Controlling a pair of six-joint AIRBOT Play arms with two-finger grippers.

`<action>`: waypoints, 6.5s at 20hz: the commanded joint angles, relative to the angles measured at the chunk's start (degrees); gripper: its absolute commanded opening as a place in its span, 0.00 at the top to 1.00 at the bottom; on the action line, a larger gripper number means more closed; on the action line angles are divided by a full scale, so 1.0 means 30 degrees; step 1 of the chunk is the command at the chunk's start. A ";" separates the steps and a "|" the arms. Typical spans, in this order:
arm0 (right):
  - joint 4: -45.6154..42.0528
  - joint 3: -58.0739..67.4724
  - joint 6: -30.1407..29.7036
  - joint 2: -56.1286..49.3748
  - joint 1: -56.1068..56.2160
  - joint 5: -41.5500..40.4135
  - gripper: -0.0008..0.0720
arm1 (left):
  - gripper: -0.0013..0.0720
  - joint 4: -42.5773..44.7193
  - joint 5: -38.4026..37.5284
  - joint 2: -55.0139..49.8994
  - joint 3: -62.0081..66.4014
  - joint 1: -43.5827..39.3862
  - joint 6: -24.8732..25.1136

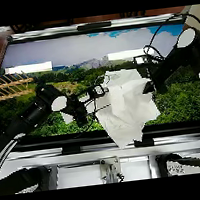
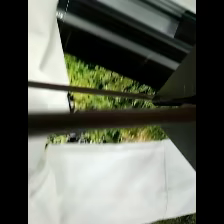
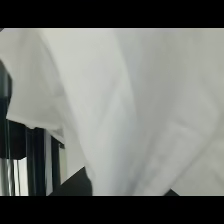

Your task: Fold the shirts.

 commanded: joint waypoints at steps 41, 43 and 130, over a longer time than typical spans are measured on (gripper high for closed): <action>0.1013 -0.0160 0.6331 0.4830 0.0189 -0.0204 0.90 | 0.21 -1.1023 1.9307 0.3956 -1.1788 -0.0022 -0.9041; 0.0984 -0.0160 0.6666 0.4830 0.0189 0.0109 0.90 | 0.21 -1.1759 2.0618 0.3045 -1.1504 -0.0444 -0.9209; 0.2710 -0.0066 0.6841 0.5952 0.0189 -0.2317 0.91 | 0.93 -0.8757 1.0455 0.2652 -0.6659 0.9610 -0.8145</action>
